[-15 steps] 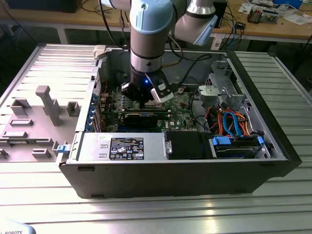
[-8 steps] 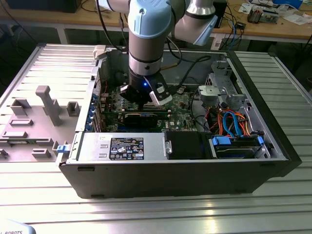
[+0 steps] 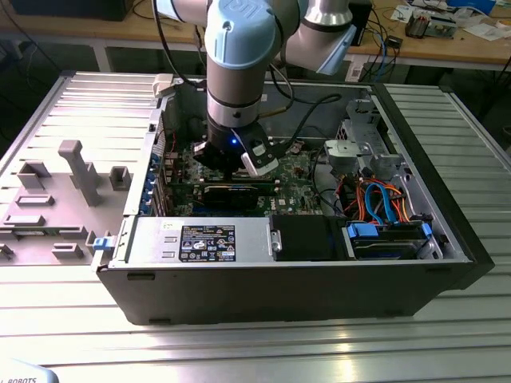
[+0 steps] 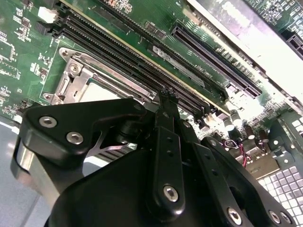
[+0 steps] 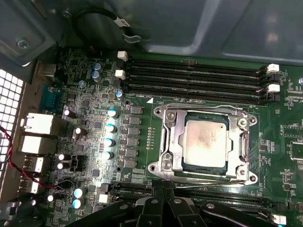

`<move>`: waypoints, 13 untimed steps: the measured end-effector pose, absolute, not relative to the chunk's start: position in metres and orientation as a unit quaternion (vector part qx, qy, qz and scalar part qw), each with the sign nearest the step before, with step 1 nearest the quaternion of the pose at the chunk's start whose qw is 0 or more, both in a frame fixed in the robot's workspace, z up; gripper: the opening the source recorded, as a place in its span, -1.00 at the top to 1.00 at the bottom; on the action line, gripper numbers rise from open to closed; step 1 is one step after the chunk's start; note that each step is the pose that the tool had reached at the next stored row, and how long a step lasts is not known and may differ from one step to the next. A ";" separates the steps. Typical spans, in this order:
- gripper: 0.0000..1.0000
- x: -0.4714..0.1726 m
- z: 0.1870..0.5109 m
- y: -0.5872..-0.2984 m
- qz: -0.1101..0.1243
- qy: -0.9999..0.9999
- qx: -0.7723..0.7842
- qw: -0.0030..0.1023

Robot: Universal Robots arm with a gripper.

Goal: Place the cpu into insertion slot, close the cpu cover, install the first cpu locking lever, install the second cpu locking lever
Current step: 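Install the second cpu locking lever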

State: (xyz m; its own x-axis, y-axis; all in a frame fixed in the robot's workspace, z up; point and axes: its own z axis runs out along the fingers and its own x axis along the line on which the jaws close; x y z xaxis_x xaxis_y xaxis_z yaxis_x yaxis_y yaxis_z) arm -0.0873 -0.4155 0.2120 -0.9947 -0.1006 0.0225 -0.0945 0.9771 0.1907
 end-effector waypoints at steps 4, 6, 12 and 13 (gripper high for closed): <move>0.79 -0.088 0.212 -0.415 -0.095 -0.994 0.049 0.016; 0.79 -0.089 0.211 -0.415 -0.097 -0.994 0.049 0.016; 0.79 -0.092 0.208 -0.415 -0.101 -0.994 0.045 0.015; 0.79 -0.092 0.208 -0.415 -0.103 -0.994 0.044 0.015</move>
